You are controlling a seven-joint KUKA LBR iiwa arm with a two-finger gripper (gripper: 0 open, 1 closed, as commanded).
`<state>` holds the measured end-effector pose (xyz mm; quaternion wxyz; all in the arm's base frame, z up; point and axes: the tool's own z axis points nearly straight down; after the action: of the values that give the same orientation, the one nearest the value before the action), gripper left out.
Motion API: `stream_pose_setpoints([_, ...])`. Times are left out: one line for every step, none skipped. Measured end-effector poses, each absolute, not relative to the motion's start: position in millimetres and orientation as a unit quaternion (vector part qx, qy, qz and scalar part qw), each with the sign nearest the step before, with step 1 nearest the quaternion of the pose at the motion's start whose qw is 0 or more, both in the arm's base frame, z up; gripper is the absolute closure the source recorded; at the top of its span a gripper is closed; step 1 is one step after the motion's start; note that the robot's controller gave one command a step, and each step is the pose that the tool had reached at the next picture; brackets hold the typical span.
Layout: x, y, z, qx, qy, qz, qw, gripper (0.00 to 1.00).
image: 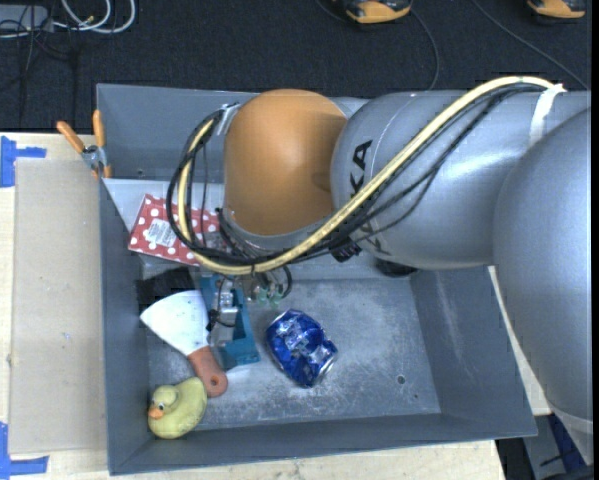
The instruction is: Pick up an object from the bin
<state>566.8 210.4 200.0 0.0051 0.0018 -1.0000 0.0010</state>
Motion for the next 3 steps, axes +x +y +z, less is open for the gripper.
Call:
stream_pose_setpoints([568.5,209.0,205.0,-0.001,-1.0,0.0,0.001,0.0])
stream_pose_setpoints([557.8,201.3,166.7,0.09,-0.996,-0.001,-0.001,0.0])
stream_pose_setpoints([543.2,135.8,151.3,0.168,-0.986,0.0,0.004,0.0])
